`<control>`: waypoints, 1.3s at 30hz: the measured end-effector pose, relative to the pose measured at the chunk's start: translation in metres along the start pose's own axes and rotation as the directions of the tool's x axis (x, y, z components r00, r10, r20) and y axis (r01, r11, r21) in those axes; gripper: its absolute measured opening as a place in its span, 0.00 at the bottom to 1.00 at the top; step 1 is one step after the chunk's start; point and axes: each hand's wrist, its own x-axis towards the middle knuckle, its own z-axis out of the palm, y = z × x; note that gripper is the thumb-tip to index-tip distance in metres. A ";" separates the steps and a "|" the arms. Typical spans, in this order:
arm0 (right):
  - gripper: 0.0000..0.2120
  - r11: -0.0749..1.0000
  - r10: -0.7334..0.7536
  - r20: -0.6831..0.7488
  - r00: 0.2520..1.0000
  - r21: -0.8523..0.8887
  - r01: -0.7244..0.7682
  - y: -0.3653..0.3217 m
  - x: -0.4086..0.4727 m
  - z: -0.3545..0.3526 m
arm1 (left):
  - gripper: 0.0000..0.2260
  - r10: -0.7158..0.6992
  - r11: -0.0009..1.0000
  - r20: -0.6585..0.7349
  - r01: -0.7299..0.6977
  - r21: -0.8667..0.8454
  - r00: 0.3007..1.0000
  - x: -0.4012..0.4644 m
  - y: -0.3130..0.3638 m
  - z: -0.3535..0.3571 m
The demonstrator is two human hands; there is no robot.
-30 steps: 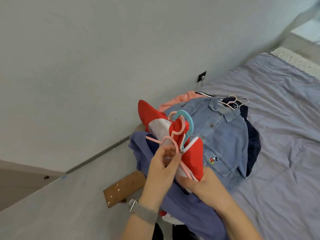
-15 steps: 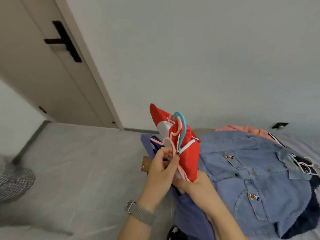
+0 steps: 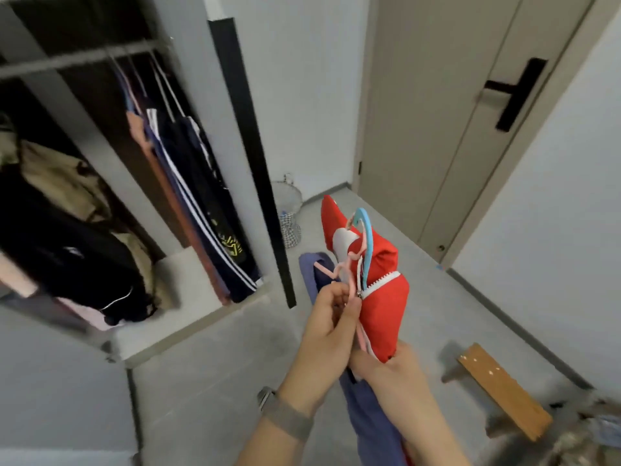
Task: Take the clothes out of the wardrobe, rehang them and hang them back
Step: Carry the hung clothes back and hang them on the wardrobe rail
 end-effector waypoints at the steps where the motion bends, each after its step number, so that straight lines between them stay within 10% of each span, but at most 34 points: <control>1: 0.06 1.000 -0.012 0.052 0.999 0.009 0.012 -0.004 -0.004 0.021 | 0.08 0.004 1.000 -0.044 -0.004 -0.007 0.999 -0.005 0.003 -0.023; 19: 0.09 0.990 0.075 0.520 0.851 0.063 -0.127 -0.059 0.011 0.242 | 0.07 0.018 0.998 -0.432 0.012 0.067 0.902 0.018 0.049 -0.270; 30: 0.11 0.949 0.248 0.693 0.677 -0.313 -0.028 -0.091 0.096 0.345 | 0.06 -0.108 0.994 -0.651 0.094 -0.055 0.751 0.082 0.053 -0.383; 39: 0.15 0.967 0.169 0.676 0.717 -0.254 0.012 -0.149 0.151 0.466 | 0.06 -0.133 0.991 -0.641 0.099 -0.088 0.756 0.155 0.059 -0.514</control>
